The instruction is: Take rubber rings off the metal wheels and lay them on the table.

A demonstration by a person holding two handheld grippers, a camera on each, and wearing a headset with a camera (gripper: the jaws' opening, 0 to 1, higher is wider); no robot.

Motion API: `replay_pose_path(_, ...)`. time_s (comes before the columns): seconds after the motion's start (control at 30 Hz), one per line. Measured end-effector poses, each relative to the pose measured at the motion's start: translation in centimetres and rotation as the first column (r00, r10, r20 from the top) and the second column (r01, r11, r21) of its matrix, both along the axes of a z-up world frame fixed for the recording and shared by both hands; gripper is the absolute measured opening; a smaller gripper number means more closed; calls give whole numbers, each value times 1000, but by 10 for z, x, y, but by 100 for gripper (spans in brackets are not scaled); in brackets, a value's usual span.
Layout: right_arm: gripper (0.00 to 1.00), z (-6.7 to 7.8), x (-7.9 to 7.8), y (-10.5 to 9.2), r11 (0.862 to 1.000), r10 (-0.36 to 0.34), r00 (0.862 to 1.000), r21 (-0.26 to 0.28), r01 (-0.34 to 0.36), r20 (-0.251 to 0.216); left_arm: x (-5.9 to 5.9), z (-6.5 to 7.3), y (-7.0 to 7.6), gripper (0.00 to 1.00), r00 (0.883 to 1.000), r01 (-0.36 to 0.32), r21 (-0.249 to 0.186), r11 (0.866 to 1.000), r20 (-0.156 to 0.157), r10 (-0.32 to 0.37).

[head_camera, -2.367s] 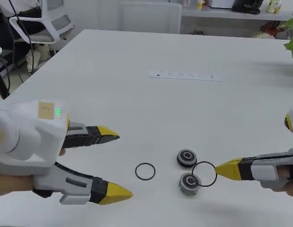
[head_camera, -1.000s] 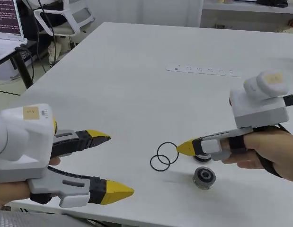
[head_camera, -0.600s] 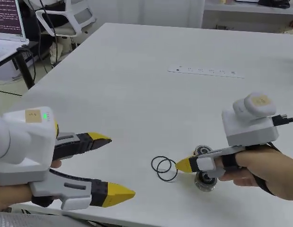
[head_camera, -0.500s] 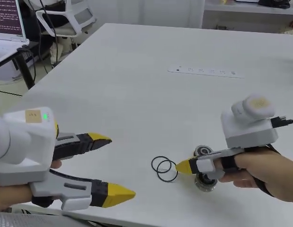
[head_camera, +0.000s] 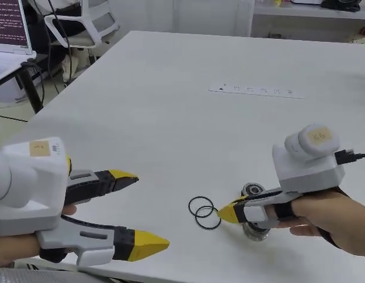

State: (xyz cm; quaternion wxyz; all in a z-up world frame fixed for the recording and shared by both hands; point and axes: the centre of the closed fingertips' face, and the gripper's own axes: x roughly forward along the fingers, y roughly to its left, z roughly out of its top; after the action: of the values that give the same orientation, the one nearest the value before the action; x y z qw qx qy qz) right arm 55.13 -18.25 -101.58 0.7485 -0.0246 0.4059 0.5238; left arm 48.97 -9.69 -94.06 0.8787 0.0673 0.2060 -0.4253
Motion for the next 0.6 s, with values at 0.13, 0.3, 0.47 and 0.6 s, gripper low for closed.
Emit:
replay_pose_path(0.13,13,5,1,-4,1000,9,1000,2,-9,19,0,0,1,74,1000,0,1,1000,-2,0)
replay_pose_path(0.3,17,17,8,-12,1000,14,996,5,-15,87,0,-1,1,74,1000,7,7,1000,-6,-7)
replay_pose_path(0.47,20,28,15,-22,1000,28,988,8,-29,151,1,-3,-1,75,1000,16,14,1000,-9,-16)
replay_pose_path(0.6,22,36,18,-29,999,34,984,26,-39,176,4,-1,-1,75,1000,20,14,1000,-9,-20)
